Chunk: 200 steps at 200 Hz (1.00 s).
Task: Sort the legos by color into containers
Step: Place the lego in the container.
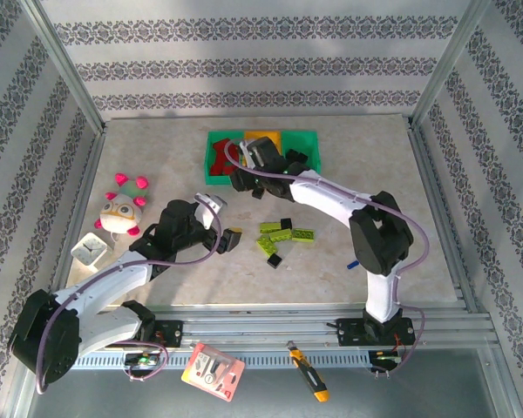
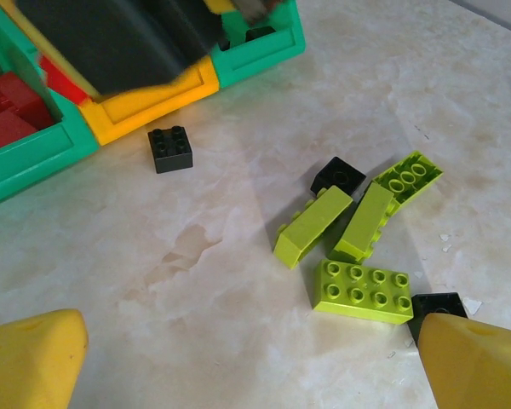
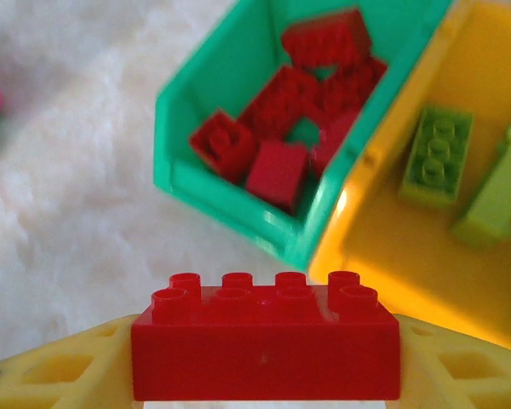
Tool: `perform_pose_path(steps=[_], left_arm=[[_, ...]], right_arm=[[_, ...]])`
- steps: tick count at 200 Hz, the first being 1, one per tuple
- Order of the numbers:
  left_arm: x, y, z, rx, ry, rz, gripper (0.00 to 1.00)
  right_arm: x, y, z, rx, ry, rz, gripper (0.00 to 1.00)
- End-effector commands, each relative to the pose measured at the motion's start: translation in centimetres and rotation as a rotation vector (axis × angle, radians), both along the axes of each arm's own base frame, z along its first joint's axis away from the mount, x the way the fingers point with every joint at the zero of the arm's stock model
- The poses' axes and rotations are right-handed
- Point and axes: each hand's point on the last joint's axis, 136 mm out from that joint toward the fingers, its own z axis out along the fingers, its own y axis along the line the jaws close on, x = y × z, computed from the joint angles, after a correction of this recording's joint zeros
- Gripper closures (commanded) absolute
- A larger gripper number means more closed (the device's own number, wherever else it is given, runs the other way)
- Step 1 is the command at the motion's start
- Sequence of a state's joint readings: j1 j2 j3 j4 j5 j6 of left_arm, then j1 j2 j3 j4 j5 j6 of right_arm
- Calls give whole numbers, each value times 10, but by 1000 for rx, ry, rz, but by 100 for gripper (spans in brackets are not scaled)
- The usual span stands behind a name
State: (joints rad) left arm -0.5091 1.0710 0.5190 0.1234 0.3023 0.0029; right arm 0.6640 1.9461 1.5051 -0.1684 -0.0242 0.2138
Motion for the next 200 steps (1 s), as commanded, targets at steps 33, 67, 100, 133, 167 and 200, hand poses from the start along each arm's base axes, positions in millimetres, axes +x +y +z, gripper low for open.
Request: perform_pose_path(steps=[33, 67, 100, 133, 167, 200], left_arm=[[5, -4, 16, -56, -57, 13, 1], [4, -3, 15, -59, -51, 20, 1], [10, 5, 17, -79, -46, 88, 1], [14, 3, 18, -113, -24, 113, 1], [28, 6, 17, -114, 31, 192, 1], [51, 8, 12, -181, 94, 333, 1]], right_arm=[[70, 44, 25, 130, -179, -59, 42], [103, 58, 19, 178, -202, -104, 41], [122, 72, 9, 206, -182, -92, 37], [121, 77, 26, 229, -188, -50, 24], [105, 60, 57, 239, -204, -19, 8], [70, 12, 64, 237, -195, -49, 6]])
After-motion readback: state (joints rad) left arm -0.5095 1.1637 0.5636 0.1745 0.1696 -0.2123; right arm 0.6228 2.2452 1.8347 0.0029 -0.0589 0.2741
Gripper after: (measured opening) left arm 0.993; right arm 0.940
